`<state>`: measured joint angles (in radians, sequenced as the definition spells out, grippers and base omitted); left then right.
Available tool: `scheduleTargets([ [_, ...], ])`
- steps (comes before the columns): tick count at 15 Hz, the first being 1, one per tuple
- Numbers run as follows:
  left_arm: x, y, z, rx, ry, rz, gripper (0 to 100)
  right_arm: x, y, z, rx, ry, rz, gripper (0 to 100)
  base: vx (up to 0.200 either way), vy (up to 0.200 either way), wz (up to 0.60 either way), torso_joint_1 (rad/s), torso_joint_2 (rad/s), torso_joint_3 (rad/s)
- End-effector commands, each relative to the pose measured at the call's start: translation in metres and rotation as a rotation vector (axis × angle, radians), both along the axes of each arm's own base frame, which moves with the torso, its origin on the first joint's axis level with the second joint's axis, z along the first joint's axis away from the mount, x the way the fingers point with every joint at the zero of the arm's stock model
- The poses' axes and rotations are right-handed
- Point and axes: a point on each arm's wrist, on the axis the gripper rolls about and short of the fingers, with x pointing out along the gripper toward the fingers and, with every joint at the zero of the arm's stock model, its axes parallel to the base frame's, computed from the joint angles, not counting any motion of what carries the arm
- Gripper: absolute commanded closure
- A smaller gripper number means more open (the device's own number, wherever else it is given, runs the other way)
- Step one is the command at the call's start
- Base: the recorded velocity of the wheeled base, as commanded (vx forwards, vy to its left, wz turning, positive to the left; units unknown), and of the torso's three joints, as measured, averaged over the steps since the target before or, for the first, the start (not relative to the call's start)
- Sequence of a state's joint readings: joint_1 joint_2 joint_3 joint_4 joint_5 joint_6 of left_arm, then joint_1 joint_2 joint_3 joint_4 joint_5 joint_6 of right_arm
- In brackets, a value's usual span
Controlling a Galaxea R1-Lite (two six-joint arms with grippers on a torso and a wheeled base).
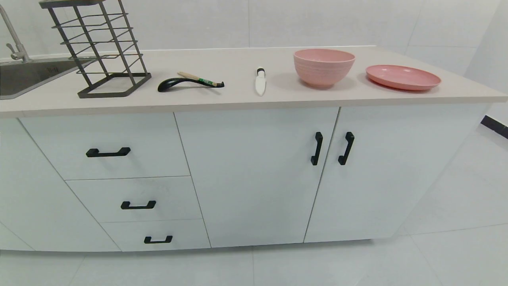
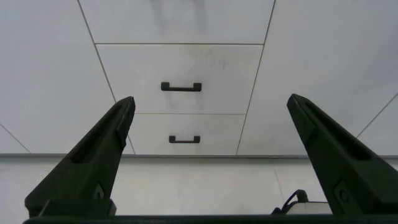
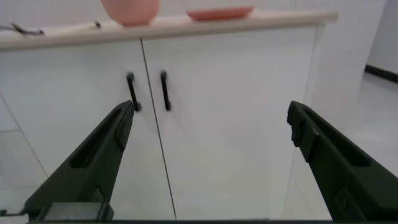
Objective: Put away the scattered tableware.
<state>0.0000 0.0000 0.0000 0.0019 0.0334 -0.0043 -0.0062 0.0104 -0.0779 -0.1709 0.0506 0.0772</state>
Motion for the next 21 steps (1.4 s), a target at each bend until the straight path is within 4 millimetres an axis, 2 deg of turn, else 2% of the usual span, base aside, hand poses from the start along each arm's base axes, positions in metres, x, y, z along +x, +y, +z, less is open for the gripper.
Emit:
scheduleTargets([
  [1,0.000,0.000,0.000,-0.002,0.001,0.002,0,-0.006,0.001,0.053,-0.016,-0.042,0.050,0,0.000,0.000,0.00,0.000,0.00,0.000],
  [2,0.000,0.000,0.000,-0.003,-0.001,0.003,0,-0.001,0.001,0.078,-0.022,-0.035,0.080,0,0.000,0.000,0.00,0.000,0.00,0.000],
  [3,0.000,0.000,0.000,-0.003,-0.001,0.003,0,0.006,0.001,0.087,-0.026,-0.011,0.105,0,0.000,0.000,0.00,0.000,0.00,0.000],
  [5,0.000,0.000,0.000,-0.002,0.001,0.000,0,0.041,0.005,0.100,-0.041,0.135,0.257,0,0.000,0.000,0.00,0.000,0.00,0.000],
  [8,0.000,0.000,0.000,0.001,0.001,-0.001,0,0.073,0.009,0.103,-0.040,0.262,0.317,0,0.000,0.000,0.00,0.000,0.00,0.000],
  [10,0.000,0.000,0.000,0.004,0.001,-0.003,0,0.085,0.011,0.103,-0.040,0.304,0.335,0,0.000,0.000,0.00,0.000,0.00,0.000],
  [12,0.000,0.000,0.000,0.004,0.003,-0.003,0,0.112,0.015,0.100,-0.051,0.362,0.339,0,0.000,0.000,0.00,0.000,0.00,0.000],
  [15,0.000,0.000,0.000,0.006,0.001,-0.003,0,0.150,0.020,0.086,-0.112,0.417,0.340,0,0.000,0.000,0.00,0.000,0.00,0.000],
  [19,0.000,0.000,0.000,0.013,0.002,-0.003,0,0.205,0.037,0.084,-0.155,0.378,0.429,0,0.000,0.000,0.00,0.000,0.00,0.000],
  [21,0.000,0.000,0.000,0.012,0.003,-0.003,0,0.234,0.042,0.074,-0.239,0.403,0.430,0,0.000,0.000,0.00,0.000,0.00,0.000],
])
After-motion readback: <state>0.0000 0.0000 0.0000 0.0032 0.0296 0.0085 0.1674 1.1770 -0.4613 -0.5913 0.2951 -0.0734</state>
